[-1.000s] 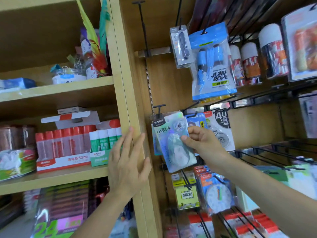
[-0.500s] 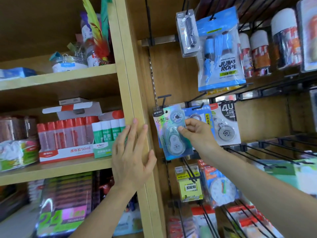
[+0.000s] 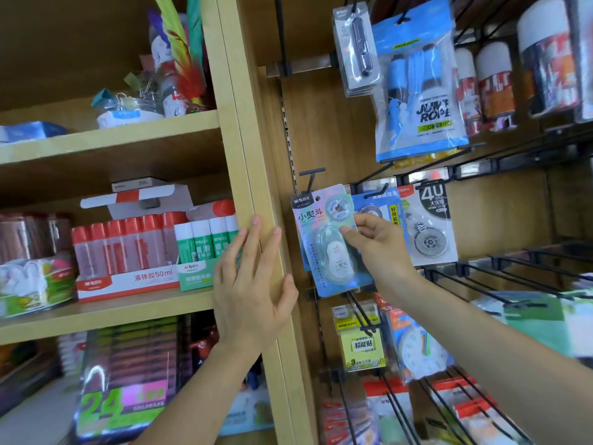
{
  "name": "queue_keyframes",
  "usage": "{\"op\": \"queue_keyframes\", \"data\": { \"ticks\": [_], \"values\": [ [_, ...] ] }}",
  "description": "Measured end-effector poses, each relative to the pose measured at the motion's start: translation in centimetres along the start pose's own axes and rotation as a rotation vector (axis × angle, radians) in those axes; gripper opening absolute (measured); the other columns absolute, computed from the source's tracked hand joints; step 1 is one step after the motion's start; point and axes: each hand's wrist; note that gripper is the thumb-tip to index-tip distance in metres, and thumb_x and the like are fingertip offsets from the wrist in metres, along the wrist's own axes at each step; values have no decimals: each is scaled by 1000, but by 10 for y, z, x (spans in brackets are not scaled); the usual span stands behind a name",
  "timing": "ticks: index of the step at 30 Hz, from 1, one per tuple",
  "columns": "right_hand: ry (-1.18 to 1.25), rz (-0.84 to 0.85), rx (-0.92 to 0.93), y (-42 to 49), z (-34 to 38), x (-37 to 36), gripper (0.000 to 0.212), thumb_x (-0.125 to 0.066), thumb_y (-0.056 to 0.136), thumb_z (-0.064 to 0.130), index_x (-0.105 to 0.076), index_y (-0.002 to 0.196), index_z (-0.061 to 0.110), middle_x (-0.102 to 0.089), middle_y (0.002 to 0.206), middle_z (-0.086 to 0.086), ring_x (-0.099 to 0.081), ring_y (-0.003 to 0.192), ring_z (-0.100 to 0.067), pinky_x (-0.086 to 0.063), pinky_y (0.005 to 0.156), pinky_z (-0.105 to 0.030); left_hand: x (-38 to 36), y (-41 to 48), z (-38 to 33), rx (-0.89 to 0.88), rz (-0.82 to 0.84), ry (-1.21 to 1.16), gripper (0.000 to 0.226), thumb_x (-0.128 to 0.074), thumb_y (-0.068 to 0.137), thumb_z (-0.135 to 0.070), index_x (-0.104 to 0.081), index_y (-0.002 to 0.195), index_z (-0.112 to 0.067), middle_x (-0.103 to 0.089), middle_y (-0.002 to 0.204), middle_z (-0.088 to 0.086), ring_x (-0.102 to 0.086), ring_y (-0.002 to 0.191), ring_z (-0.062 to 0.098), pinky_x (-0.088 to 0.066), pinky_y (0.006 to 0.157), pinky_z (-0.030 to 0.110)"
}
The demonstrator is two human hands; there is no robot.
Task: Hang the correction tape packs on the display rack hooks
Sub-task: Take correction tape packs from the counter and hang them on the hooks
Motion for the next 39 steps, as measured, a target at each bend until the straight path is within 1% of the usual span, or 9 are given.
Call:
{"op": "queue_keyframes", "data": {
  "ticks": [9,13,16,18,21,24,27,35,39],
  "values": [
    [-112,-30,12,9,-2,1,6,-64,96,15,-69,98,13,-77,88,-5,-73,79,-15,-60,70,-32,-1,0,0,3,-4,1,66,-59,87,-37,-47,150,-19,-33,163,3,-34,148,26,-37,113,47],
    [-157,-1,4,9,-12,0,6,-63,97,17,-67,92,17,-74,82,-2,-68,73,-5,-55,64,-20,-1,-1,0,3,3,7,66,-58,88,-37,-47,150,-19,-33,163,3,-33,148,26,-36,114,46],
    [-253,10,44,12,-19,1,4,-63,97,20,-63,101,19,-71,89,3,-67,83,-7,-51,69,-23,0,-1,0,7,13,3,66,-59,88,-37,-46,151,-19,-32,163,3,-31,149,26,-35,115,45],
    [-410,-32,175,11,-28,5,23,-65,95,21,-57,117,21,-63,111,4,-62,102,-12,-50,81,-23,0,-1,0,8,15,2,66,-58,89,-37,-45,151,-19,-32,163,3,-31,149,26,-35,116,45],
    [-706,-95,554,-2,-33,11,47,-69,90,25,-50,134,22,-47,129,3,-47,119,-16,-42,93,-30,-1,-1,0,8,3,-1,64,-57,90,-38,-46,150,-19,-33,163,4,-32,149,27,-37,114,47],
    [-1151,89,783,-6,-37,12,62,-66,88,40,-43,145,30,-35,153,-2,-33,136,-27,-35,105,-41,-1,-1,-1,0,-8,-4,64,-57,90,-37,-47,150,-18,-33,163,5,-32,149,27,-37,115,46],
    [-1379,204,732,3,-46,13,74,-61,86,51,-31,152,38,-15,164,-5,-23,144,-37,-28,110,-47,0,-1,-1,0,-6,-5,64,-58,89,-35,-46,150,-18,-33,163,5,-31,149,27,-33,116,42],
    [-1620,261,662,50,-56,3,81,-71,75,51,-35,147,41,-24,160,-9,-28,137,-42,-34,103,-58,0,-2,-1,-1,-9,-14,65,-59,90,-34,-46,151,-16,-33,163,7,-30,150,27,-32,118,41],
    [-1756,340,621,72,-58,-3,84,-63,85,52,-17,154,41,-7,164,-10,-18,144,-41,-21,111,-57,0,-2,-2,3,1,-13,65,-59,90,-34,-45,151,-16,-31,163,6,-29,150,27,-32,118,42]
  ]
}}
Point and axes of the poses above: each hand's wrist, its own y-axis towards the middle knuckle, its own x-axis out of the back of the hand, z = x × y
